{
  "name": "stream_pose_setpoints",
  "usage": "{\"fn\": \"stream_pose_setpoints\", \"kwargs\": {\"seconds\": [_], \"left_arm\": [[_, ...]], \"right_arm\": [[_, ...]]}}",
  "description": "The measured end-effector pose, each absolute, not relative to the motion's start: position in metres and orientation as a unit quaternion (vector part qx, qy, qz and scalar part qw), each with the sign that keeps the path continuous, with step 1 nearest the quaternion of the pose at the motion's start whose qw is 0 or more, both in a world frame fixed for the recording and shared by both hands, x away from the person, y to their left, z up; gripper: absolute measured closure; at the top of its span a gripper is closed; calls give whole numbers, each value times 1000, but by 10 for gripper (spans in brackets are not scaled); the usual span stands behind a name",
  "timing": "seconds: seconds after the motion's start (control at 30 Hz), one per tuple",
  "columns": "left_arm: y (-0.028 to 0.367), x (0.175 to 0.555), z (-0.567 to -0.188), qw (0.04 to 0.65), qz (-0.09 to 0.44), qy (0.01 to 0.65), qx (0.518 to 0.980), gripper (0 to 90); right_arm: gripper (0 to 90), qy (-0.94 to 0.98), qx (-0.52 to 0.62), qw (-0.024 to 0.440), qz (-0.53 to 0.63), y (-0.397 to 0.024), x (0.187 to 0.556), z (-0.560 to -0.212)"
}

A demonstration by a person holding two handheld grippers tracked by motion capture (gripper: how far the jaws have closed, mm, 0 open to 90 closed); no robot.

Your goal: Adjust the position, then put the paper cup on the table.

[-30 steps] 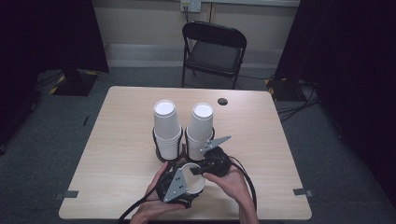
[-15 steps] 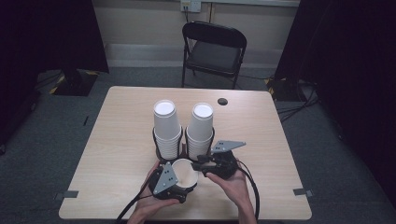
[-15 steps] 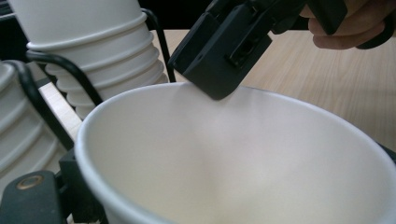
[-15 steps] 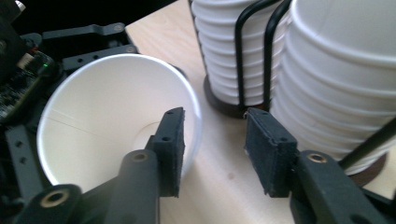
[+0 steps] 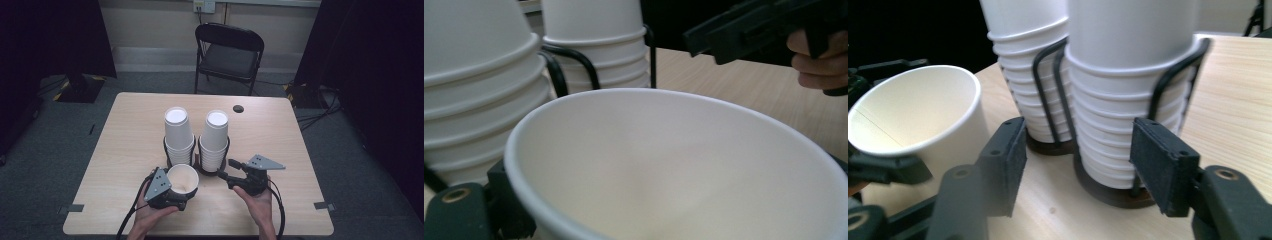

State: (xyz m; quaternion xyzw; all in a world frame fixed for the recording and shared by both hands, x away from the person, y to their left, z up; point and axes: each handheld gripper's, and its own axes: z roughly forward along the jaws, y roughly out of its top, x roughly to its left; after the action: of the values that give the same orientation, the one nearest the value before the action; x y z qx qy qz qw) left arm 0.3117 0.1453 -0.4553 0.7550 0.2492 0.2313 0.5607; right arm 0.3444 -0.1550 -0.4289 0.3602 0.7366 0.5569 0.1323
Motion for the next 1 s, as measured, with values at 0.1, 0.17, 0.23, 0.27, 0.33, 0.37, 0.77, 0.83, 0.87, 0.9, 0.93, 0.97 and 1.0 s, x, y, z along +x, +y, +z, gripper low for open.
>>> {"fn": "stream_pose_setpoints", "kwargs": {"seconds": [0.1, 0.17, 0.23, 0.27, 0.33, 0.37, 0.77, 0.83, 0.87, 0.9, 0.93, 0.97, 1.0], "left_arm": [[155, 314, -454, 564, 229, 270, 746, 94], [161, 315, -454, 567, 228, 278, 741, 94], [169, 317, -453, 570, 227, 283, 737, 94], [172, 318, -453, 571, 226, 286, 735, 94], [177, 321, -452, 572, 229, 290, 732, 93], [181, 322, -451, 573, 230, 293, 730, 93], [206, 330, -447, 574, 247, 340, 703, 94], [211, 333, -447, 576, 247, 351, 696, 94], [213, 334, -446, 575, 249, 356, 693, 94], [215, 335, -445, 572, 254, 355, 694, 94], [217, 337, -444, 572, 256, 359, 692, 95], [219, 338, -443, 572, 258, 361, 690, 95], [221, 340, -442, 572, 261, 365, 687, 95]], "right_arm": [[373, 725, 369, 141, 564, -161, 343, -434], [363, 719, 379, 143, 565, -164, 342, -437], [350, 713, 386, 149, 565, -166, 341, -441], [347, 711, 389, 151, 566, -167, 340, -443], [339, 705, 393, 156, 569, -170, 340, -446], [336, 702, 396, 158, 570, -171, 339, -447], [321, 691, 418, 181, 561, -184, 332, -468], [324, 693, 416, 193, 556, -187, 331, -472], [320, 690, 418, 197, 557, -188, 331, -474], [313, 687, 418, 200, 560, -189, 331, -476], [312, 685, 419, 202, 561, -190, 331, -478], [304, 683, 418, 206, 562, -191, 331, -480], [296, 682, 419, 209, 562, -192, 331, -481]]}}
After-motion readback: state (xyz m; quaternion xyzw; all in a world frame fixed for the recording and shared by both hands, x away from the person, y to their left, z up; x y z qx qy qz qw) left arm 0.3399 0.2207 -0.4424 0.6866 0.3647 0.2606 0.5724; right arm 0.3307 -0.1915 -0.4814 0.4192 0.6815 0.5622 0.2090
